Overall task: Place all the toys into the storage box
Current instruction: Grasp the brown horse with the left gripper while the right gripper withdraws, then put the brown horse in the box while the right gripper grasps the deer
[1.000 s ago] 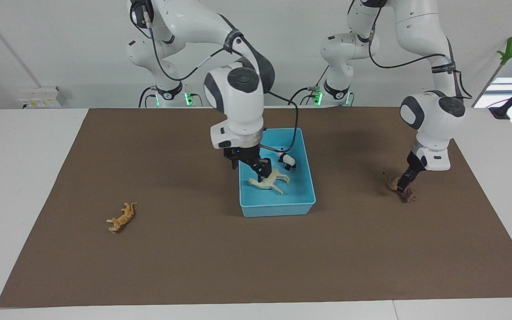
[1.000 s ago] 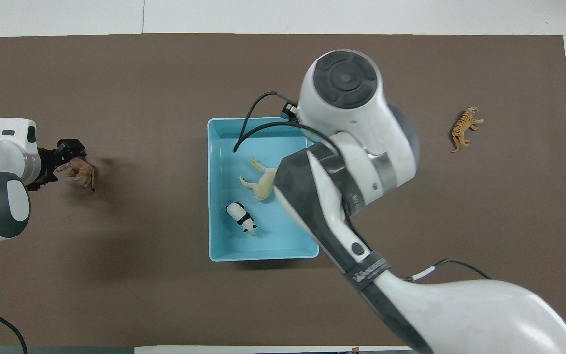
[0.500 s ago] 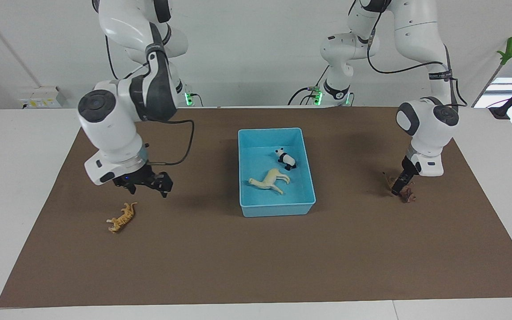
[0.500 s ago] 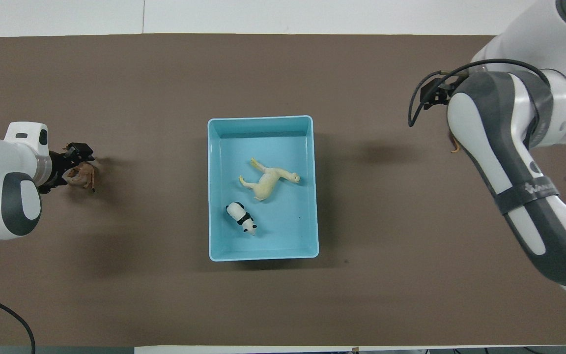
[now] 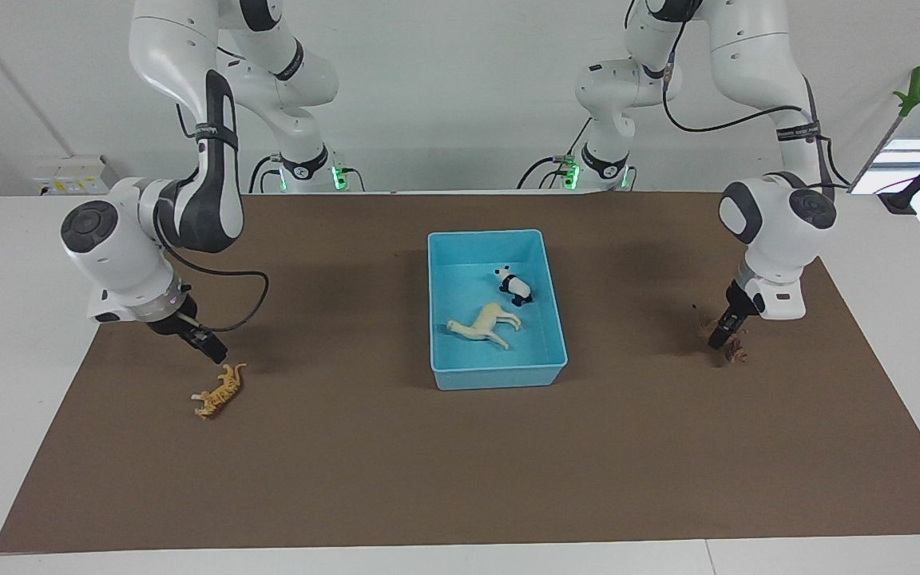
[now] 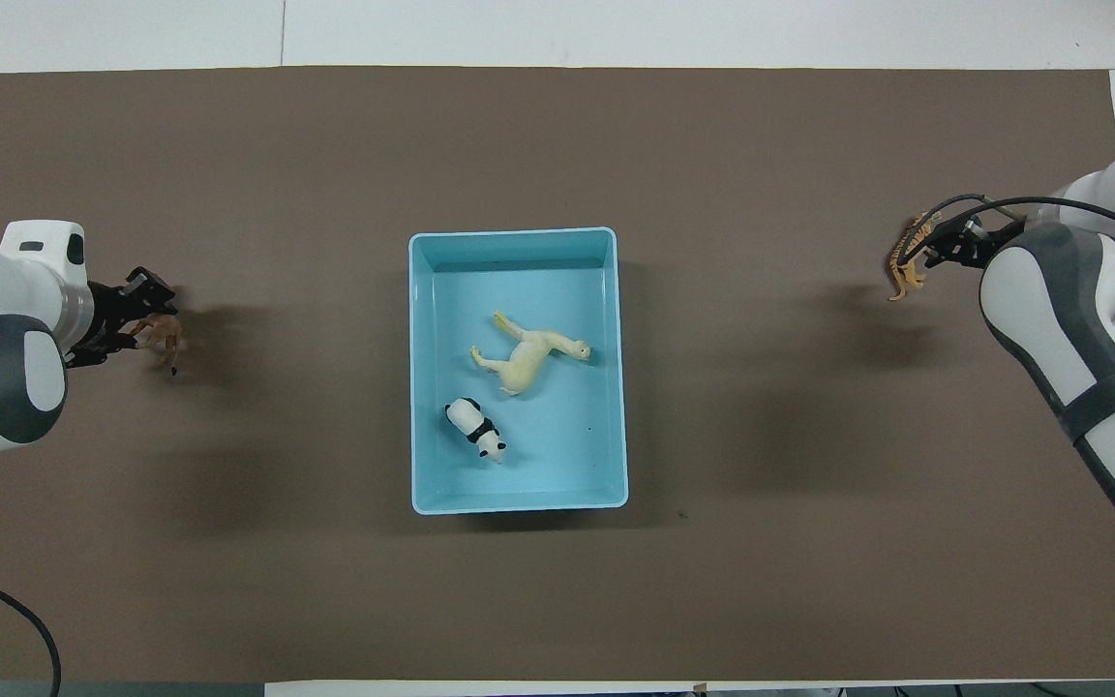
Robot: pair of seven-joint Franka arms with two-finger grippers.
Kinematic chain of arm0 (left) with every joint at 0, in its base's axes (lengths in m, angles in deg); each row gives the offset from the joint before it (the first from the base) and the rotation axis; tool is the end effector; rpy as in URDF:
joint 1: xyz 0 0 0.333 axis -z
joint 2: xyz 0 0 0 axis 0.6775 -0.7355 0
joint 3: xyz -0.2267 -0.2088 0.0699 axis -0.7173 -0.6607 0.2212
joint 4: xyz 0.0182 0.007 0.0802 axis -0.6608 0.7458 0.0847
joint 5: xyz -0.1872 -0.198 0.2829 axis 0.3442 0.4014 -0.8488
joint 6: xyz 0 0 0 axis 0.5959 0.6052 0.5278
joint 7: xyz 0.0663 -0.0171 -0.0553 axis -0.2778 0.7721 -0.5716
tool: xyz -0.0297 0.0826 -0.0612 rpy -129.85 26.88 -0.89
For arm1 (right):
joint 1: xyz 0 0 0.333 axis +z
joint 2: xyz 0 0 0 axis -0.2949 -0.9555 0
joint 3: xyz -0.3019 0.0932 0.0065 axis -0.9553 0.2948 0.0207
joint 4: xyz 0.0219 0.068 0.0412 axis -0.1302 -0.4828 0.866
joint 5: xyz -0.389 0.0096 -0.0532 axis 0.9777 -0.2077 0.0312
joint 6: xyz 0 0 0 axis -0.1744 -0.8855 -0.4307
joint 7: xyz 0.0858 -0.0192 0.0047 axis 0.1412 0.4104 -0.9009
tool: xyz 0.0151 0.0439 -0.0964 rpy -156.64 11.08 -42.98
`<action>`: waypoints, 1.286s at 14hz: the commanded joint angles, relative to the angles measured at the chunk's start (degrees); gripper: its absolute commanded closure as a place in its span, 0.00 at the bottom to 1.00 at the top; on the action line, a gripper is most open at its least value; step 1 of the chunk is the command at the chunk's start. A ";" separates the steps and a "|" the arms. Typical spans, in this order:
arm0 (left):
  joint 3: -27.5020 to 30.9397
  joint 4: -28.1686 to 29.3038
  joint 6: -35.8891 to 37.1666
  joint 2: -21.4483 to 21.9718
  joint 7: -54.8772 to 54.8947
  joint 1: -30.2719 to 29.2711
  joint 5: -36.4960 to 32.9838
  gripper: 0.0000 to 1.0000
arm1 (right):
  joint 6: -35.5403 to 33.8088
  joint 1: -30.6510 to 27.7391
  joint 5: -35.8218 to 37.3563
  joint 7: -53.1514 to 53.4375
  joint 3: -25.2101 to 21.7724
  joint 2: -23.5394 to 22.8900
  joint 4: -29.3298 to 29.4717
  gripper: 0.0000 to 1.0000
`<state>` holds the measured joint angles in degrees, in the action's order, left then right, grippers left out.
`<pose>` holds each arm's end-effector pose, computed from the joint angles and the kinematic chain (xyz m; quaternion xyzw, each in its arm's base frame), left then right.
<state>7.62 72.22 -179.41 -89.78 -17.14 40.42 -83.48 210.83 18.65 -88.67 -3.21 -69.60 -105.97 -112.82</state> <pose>0.5876 0.0491 0.3363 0.9425 0.3327 0.0293 0.0067 0.6159 -0.0793 0.3568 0.9410 -0.3383 -0.0125 0.0044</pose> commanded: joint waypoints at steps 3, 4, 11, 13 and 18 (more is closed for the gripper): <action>-0.09 -15.22 22.66 0.43 -17.09 15.53 -1.27 1.00 | 5.20 -0.27 -0.85 7.36 0.70 -1.12 1.12 0.01; -0.09 -15.68 23.48 0.43 -21.40 19.67 -1.18 1.00 | 4.51 -0.35 -0.85 7.28 0.62 -2.52 4.01 0.01; -0.44 -9.80 12.07 1.92 -37.96 36.05 1.46 0.94 | 9.67 0.08 -0.85 6.93 0.97 -9.91 7.12 0.01; -0.44 -9.00 11.80 2.37 -39.63 37.46 1.46 0.52 | 9.86 0.61 -0.85 6.66 1.14 -10.61 6.68 0.01; -0.44 -9.96 12.85 2.28 -39.72 39.05 1.46 0.00 | 9.86 0.96 -0.94 4.47 1.14 -10.53 5.36 0.01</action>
<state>6.16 61.05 -166.37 -89.06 -56.30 78.48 -82.64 220.34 19.96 -88.67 2.93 -68.73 -116.62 -107.08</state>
